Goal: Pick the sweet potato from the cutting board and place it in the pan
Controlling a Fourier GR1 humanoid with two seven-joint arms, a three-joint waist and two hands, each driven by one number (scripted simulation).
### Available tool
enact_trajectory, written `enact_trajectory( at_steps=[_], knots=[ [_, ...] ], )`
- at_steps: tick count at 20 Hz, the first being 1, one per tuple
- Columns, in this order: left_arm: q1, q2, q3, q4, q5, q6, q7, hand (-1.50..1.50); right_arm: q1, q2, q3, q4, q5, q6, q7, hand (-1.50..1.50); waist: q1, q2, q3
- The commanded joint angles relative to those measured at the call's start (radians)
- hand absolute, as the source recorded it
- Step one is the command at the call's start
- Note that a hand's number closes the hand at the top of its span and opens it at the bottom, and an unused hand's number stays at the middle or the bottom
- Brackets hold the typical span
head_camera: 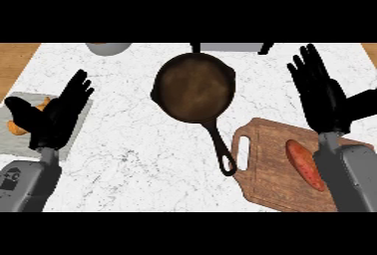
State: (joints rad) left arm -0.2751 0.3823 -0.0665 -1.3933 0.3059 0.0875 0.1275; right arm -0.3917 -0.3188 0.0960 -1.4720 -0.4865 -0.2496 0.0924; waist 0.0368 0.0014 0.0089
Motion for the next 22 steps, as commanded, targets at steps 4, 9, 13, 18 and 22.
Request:
enact_trajectory(
  at_steps=[4, 9, 13, 18, 22],
  knots=[
    [0.190, 0.030, -0.072, -0.097, -0.189, 0.078, -0.042, 0.00, -0.014, -0.078, -0.056, 0.021, -0.089, 0.249, -0.021, -1.50, -0.021, -0.003, -0.008],
    [0.264, 0.073, -0.075, -0.084, -0.211, 0.080, -0.016, 0.00, 0.178, -0.250, -0.153, 0.107, 0.061, 0.088, 0.014, -1.50, -0.064, -0.011, -0.008],
    [0.318, 0.076, -0.088, -0.186, -0.231, 0.091, 0.003, 0.00, 0.346, -0.384, -0.167, 0.075, 0.050, 0.302, -0.021, -1.50, -0.047, -0.008, -0.008],
    [0.273, 0.048, -0.104, -0.151, -0.256, 0.100, 0.008, 0.00, 0.314, -0.566, -0.116, 0.111, 0.225, 0.443, -0.110, -1.50, -0.038, -0.001, -0.009],
    [0.315, 0.049, -0.117, -0.224, -0.272, 0.103, 0.033, 0.00, 0.283, -0.643, -0.099, 0.109, 0.235, 0.593, -0.114, -1.50, -0.026, -0.003, -0.008]
  ],
)
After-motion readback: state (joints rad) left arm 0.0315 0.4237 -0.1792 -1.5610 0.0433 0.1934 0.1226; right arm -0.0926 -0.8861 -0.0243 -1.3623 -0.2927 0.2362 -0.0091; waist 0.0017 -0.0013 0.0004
